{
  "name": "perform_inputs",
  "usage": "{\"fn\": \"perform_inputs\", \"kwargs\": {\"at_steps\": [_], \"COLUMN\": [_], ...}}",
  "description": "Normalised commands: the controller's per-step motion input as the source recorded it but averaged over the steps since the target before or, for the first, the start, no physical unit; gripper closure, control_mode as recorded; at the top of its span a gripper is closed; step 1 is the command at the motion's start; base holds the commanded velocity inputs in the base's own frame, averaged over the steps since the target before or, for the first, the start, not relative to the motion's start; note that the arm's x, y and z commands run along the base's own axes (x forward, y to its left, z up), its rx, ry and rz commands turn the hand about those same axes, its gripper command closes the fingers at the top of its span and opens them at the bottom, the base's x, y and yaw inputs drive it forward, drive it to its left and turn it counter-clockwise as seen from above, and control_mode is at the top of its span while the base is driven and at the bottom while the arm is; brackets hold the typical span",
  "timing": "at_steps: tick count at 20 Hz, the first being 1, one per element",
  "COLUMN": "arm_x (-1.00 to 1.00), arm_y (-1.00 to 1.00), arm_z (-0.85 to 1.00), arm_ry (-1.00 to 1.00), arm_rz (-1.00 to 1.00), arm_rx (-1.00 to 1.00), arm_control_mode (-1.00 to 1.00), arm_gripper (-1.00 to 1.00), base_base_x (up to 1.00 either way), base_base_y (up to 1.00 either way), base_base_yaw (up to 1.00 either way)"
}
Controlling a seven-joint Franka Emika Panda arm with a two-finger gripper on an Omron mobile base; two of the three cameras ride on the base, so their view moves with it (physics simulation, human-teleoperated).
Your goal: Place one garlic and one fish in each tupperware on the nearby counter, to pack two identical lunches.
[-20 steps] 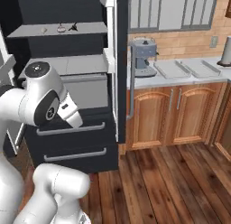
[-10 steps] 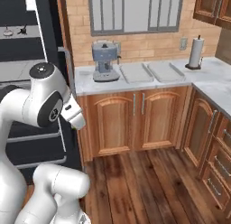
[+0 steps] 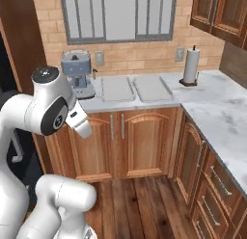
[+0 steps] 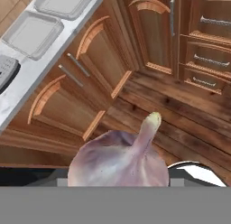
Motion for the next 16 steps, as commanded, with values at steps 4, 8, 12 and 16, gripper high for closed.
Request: {"fn": "perform_inputs", "kwargs": {"at_steps": [4,8,12,16], "arm_x": [0.0,0.0,0.0,0.0], "arm_y": [0.0,0.0,0.0,0.0], "arm_z": [0.0,0.0,0.0,0.0], "arm_ry": [0.0,0.0,0.0,0.0], "arm_rz": [0.0,0.0,0.0,0.0], "arm_rx": [0.0,0.0,0.0,0.0], "arm_control_mode": [1.0,1.0,1.0,1.0], "arm_gripper": [1.0,1.0,1.0,1.0], "base_base_x": [1.0,1.0,1.0,1.0], "base_base_y": [-0.48,-0.26,-0.24,-0.4], "base_base_yaw": [0.33,0.37,0.36,0.33]}}
